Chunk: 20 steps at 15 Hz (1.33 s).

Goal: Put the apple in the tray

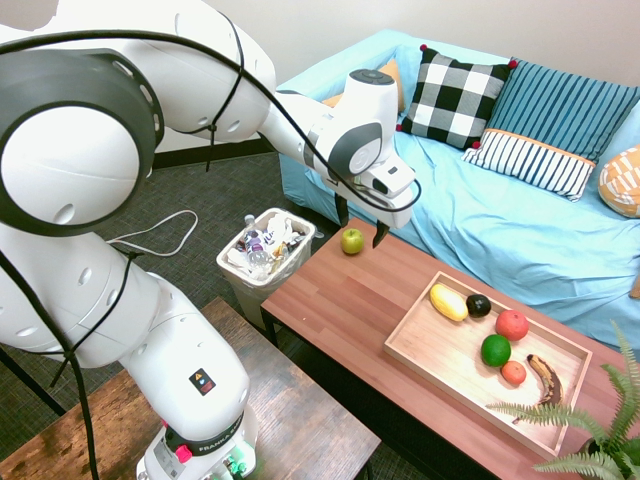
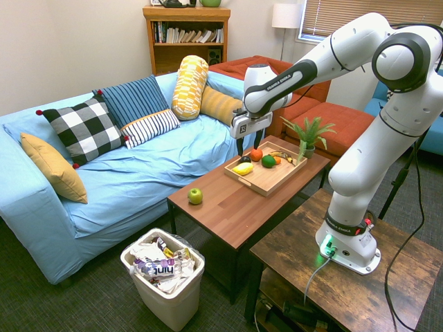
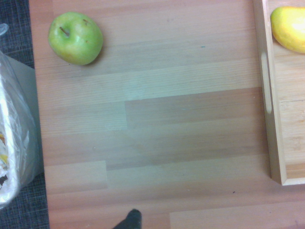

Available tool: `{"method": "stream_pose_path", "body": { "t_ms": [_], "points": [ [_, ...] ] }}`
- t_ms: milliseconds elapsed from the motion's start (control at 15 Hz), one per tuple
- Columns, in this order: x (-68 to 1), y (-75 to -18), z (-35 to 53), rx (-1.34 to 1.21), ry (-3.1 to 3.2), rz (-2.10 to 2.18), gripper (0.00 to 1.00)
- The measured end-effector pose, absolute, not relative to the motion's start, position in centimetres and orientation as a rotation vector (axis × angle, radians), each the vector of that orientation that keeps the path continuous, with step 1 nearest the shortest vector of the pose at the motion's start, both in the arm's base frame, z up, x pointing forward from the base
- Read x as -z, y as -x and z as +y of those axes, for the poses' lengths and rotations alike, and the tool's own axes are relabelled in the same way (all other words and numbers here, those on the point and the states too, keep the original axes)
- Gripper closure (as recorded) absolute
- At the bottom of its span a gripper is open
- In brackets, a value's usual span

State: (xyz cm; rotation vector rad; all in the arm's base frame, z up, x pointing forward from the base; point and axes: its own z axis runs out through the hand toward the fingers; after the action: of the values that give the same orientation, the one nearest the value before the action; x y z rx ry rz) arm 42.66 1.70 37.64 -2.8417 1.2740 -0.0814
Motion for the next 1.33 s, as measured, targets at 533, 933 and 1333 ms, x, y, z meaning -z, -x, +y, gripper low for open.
{"method": "stream_pose_path", "body": {
  "t_ms": [533,933,1333],
  "points": [
    [-35.5,-49.1,4.8,0.061,2.844,1.301,0.0],
    [-30.1,-56.1,12.4,0.022,2.87,1.288,0.0],
    [-23.6,-61.6,17.4,0.041,2.875,1.413,0.0]
  ]
}}
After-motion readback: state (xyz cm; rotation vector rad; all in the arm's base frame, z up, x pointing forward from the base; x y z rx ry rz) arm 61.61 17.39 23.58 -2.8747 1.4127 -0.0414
